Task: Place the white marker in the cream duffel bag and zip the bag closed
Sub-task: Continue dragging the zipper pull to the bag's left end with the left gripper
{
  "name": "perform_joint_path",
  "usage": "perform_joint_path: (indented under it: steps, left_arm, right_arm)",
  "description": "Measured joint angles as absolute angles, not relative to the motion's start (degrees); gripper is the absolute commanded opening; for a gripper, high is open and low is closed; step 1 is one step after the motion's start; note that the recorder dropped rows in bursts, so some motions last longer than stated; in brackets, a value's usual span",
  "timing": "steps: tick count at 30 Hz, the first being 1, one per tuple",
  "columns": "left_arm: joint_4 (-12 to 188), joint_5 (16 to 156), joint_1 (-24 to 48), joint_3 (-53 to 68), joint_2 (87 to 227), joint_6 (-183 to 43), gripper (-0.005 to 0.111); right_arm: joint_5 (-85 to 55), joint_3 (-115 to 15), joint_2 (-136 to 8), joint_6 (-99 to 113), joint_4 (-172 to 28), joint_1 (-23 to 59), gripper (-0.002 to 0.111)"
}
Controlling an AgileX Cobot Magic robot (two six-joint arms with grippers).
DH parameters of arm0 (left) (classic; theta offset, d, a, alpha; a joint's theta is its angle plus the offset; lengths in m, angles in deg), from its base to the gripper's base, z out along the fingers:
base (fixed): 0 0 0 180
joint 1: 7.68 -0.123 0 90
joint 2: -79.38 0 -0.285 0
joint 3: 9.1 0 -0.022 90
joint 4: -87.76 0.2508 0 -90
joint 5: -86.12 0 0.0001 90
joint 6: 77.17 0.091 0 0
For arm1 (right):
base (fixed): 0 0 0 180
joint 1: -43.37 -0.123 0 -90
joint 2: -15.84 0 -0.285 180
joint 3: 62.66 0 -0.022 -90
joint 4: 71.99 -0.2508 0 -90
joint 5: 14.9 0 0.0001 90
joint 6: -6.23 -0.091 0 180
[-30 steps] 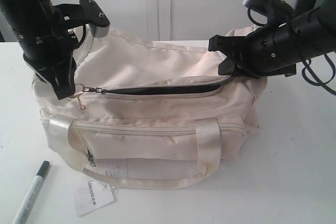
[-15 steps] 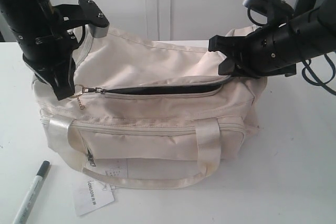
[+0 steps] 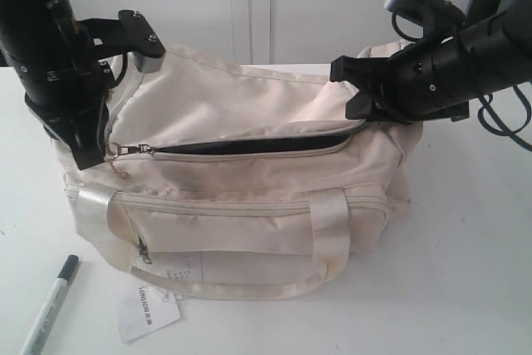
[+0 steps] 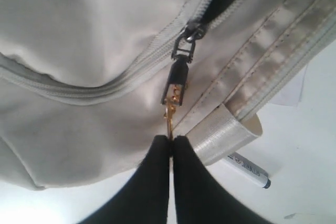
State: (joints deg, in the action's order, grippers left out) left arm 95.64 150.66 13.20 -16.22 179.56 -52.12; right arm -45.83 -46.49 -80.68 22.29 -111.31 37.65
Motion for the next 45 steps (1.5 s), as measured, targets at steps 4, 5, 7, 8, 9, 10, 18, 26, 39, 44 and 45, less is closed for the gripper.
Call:
perform_joint_path:
  steps: [4,5,7,8,9,10,18,26,39,44,45]
  left_arm:
    - [96.4,150.7,13.0,-16.2,178.8,-52.3,0.0]
    - [96.4,150.7,12.9,-16.2,178.6,-52.3,0.0]
    - [96.4,150.7,12.3,-16.2,178.3,-52.5,0.0]
    - [96.3,150.7,11.9,-16.2,178.1,-52.5,0.0]
    - [96.2,150.7,11.5,-16.2,177.9,-52.5,0.0]
    - [96.2,150.7,11.2,-16.2,177.7,-52.5,0.0]
    - [95.8,150.7,10.0,-16.2,175.9,-52.6,0.0]
    - [95.6,150.7,9.9,-16.2,175.3,-52.7,0.0]
    - [96.0,150.7,9.9,-16.2,175.3,-52.7,0.0]
    - [96.2,150.7,9.9,-16.2,175.3,-52.7,0.0]
    - [96.3,150.7,9.9,-16.2,175.3,-52.7,0.0]
  right_arm:
    - [-45.8,-46.5,-80.7,22.3,-111.2,37.7,0.0]
    - [-45.8,-46.5,-80.7,22.3,-111.2,37.7,0.0]
    - [-45.8,-46.5,-80.7,22.3,-111.1,37.7,0.0]
    - [-45.8,-46.5,-80.7,22.3,-111.1,37.7,0.0]
    - [-45.8,-46.5,-80.7,22.3,-111.1,37.7,0.0]
    - [-45.8,-46.5,-80.7,22.3,-111.1,37.7,0.0]
    - [-45.8,-46.5,-80.7,22.3,-110.9,37.7,0.0]
    - [-45.8,-46.5,-80.7,22.3,-110.9,37.7,0.0]
    - [-45.8,-46.5,-80.7,22.3,-110.6,37.7,0.0]
    - [-45.8,-46.5,-80.7,22.3,-110.5,37.7,0.0]
    - [-45.8,-46.5,-80.7,22.3,-110.5,37.7,0.0]
